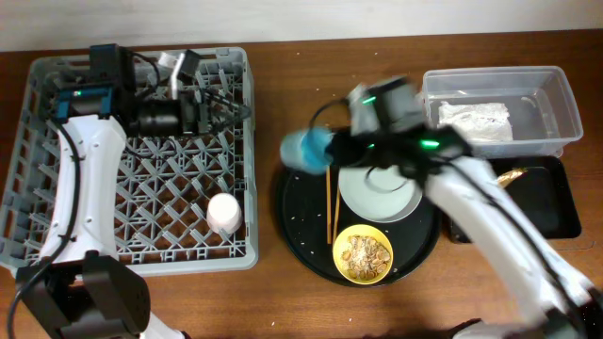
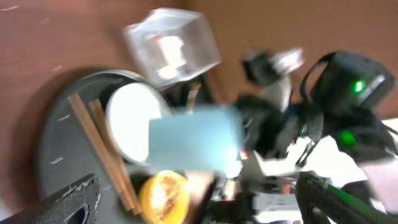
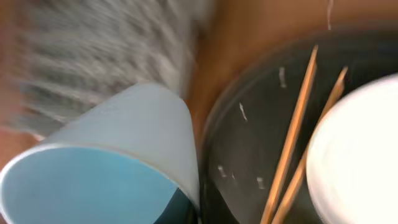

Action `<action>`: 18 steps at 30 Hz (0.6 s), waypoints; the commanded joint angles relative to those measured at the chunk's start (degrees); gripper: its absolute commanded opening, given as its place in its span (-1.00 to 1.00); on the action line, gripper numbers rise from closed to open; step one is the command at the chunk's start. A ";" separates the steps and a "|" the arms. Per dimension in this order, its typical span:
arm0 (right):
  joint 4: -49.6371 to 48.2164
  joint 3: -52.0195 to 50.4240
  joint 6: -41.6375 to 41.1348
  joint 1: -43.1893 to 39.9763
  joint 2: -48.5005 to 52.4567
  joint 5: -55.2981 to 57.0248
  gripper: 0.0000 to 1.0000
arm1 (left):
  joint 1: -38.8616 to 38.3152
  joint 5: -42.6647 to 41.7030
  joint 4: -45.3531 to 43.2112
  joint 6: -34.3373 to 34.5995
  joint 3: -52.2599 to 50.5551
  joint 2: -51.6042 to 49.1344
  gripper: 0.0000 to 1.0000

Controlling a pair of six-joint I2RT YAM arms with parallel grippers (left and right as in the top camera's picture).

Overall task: Sort waste into correct bins and load items into the dishwasher rack
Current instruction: 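Grasp the blue cup with the right gripper and lift it, then hand the blue cup from the right gripper to the left gripper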

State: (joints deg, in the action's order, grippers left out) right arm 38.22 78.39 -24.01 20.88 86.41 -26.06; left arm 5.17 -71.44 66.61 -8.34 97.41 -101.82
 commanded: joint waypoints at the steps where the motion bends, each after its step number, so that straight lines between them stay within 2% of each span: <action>1: -13.16 1.29 4.74 -3.76 -1.86 -22.84 -0.92 | 0.35 -17.35 0.07 -4.02 1.27 -0.07 0.98; 2: -18.45 1.29 4.74 -3.23 -0.70 -26.21 -0.92 | 0.20 -18.75 0.31 -3.43 1.27 -0.07 0.98; 5: -26.47 1.29 3.82 -1.60 2.45 -30.40 -0.92 | -0.44 -18.78 2.51 -3.56 1.27 -0.07 0.98; 12: -33.33 1.29 3.82 3.56 6.36 -30.18 -0.92 | -4.50 -18.75 2.60 -4.02 1.27 -0.07 0.95; 18: -33.79 1.29 3.85 4.66 7.85 -26.40 -0.92 | -6.73 -18.75 3.28 -4.00 1.27 -0.07 0.34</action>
State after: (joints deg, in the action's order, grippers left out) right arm 5.13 79.64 -20.36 24.43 93.49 -54.54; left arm 0.14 -89.97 69.36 -11.55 97.54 -101.82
